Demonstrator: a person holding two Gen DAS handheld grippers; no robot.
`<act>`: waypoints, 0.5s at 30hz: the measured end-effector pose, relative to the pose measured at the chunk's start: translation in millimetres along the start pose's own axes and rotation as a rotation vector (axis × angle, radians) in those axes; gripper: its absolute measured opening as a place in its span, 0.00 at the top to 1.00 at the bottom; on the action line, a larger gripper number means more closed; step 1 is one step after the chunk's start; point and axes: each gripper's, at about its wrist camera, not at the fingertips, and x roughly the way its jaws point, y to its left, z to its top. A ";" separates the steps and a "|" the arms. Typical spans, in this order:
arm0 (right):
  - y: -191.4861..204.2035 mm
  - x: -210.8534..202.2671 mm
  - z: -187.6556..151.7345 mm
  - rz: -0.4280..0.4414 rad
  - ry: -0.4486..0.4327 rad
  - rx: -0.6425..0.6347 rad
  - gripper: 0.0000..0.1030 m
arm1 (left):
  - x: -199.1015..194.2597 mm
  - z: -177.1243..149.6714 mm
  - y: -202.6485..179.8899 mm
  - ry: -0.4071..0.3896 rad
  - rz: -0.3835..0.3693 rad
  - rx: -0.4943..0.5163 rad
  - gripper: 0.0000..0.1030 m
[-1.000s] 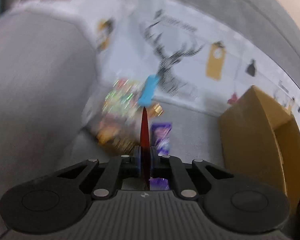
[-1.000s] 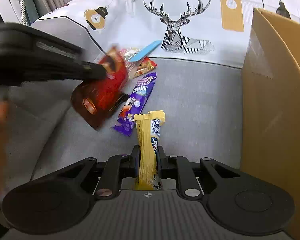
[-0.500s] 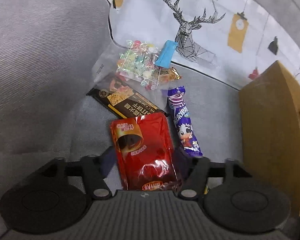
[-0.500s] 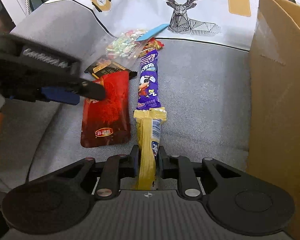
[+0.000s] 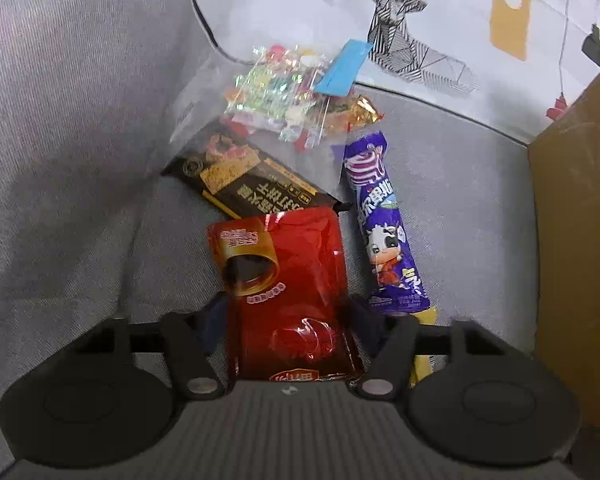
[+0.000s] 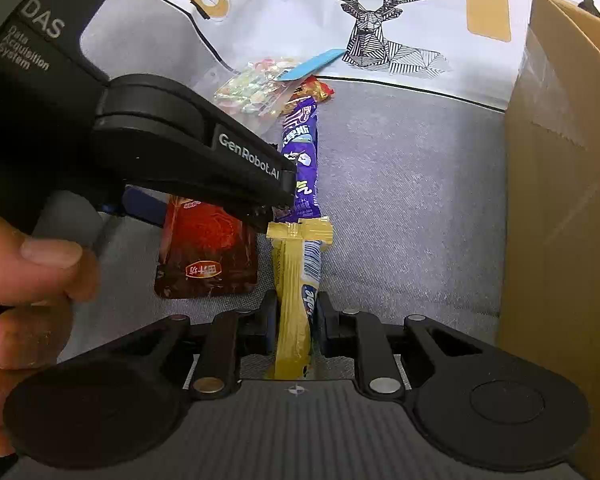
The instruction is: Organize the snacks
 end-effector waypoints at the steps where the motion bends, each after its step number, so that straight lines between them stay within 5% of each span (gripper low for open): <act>1: 0.5 -0.5 0.1 -0.004 -0.003 -0.003 0.81 | -1.3 -0.3 1.7 -0.003 -0.006 -0.005 0.42; 9: -6.0 -21.5 7.2 0.004 -0.089 0.059 0.84 | -29.5 -7.7 11.2 -0.073 -0.022 -0.038 0.47; 15: -8.2 -51.7 16.0 0.042 -0.203 0.077 0.84 | -64.4 -11.4 7.5 -0.214 0.006 -0.023 0.47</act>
